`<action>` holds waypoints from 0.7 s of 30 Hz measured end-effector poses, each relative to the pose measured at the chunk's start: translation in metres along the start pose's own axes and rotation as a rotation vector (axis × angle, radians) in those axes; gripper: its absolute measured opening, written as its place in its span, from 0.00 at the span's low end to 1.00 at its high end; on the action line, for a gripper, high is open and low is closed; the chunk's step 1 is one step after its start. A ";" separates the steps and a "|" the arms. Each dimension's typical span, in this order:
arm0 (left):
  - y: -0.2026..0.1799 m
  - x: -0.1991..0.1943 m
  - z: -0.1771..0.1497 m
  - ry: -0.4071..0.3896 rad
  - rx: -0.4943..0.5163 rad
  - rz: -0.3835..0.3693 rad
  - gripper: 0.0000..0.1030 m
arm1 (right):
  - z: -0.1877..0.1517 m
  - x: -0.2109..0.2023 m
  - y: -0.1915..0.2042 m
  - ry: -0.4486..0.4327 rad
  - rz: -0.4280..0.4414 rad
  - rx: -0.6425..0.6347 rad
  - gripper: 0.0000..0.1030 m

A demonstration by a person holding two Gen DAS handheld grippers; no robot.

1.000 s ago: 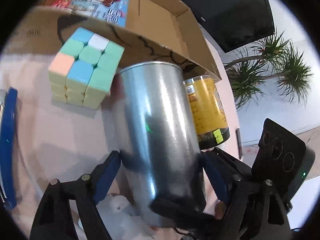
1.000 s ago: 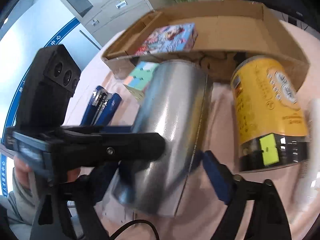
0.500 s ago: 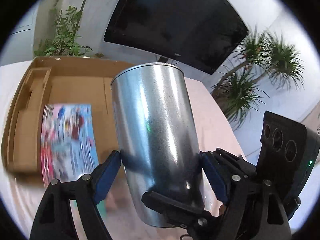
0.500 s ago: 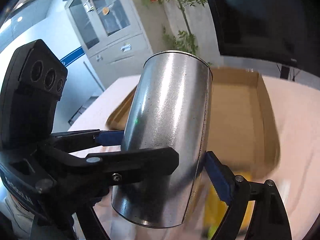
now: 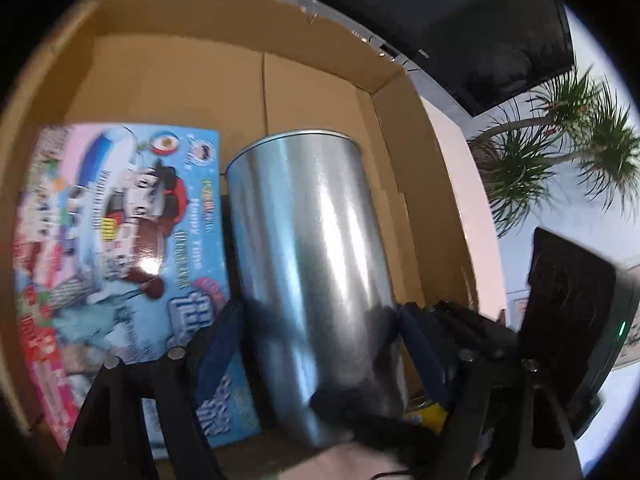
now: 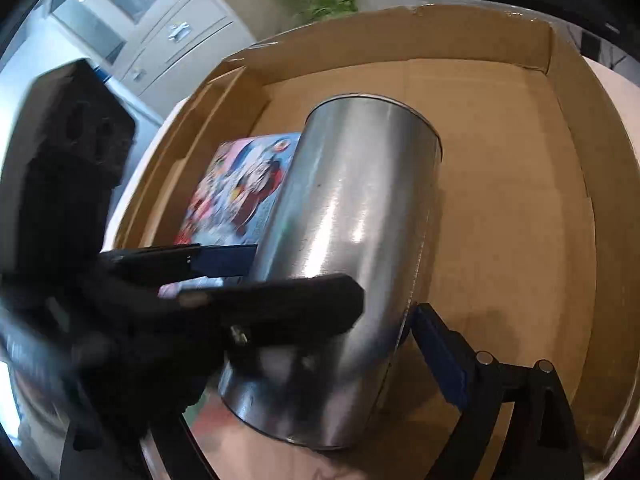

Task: Organize rigid objects
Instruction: 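Set the steel can upright in the box beside the game box, then grasp the yellow-labelled can with both grippers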

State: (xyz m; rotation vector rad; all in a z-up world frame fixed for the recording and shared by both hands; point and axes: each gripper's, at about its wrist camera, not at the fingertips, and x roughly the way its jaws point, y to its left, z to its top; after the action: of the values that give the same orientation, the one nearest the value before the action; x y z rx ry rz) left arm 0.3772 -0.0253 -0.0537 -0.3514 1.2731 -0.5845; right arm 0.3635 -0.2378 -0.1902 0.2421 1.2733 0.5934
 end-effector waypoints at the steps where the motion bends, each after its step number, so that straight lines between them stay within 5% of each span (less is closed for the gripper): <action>1: -0.003 -0.005 -0.005 -0.011 0.014 0.020 0.76 | -0.002 -0.006 0.000 -0.015 0.002 0.004 0.79; 6: -0.024 -0.063 -0.042 -0.176 0.111 0.099 0.77 | -0.010 -0.017 0.011 -0.021 0.000 -0.019 0.80; 8: -0.033 -0.085 -0.059 -0.250 0.139 0.127 0.78 | -0.021 -0.045 0.019 -0.067 0.043 -0.060 0.79; 11: -0.037 -0.106 -0.099 -0.309 0.153 0.115 0.80 | -0.067 -0.107 0.016 -0.186 -0.001 -0.101 0.87; 15: -0.033 -0.081 -0.135 -0.252 0.080 0.049 0.80 | -0.110 -0.136 -0.024 -0.193 -0.128 -0.042 0.88; 17: -0.030 -0.064 -0.141 -0.207 0.040 -0.003 0.80 | -0.126 -0.120 -0.041 -0.109 -0.140 -0.011 0.72; 19: -0.029 -0.046 -0.146 -0.157 0.001 -0.052 0.80 | -0.141 -0.117 -0.040 -0.078 -0.066 -0.017 0.68; 21: -0.027 -0.031 -0.149 -0.104 -0.045 -0.104 0.80 | -0.150 -0.115 -0.012 -0.079 -0.126 -0.111 0.68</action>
State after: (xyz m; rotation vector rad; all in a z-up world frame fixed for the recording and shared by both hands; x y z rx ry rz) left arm 0.2230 -0.0182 -0.0548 -0.4813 1.1747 -0.6190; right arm 0.2062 -0.3320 -0.1452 0.0916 1.1666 0.5399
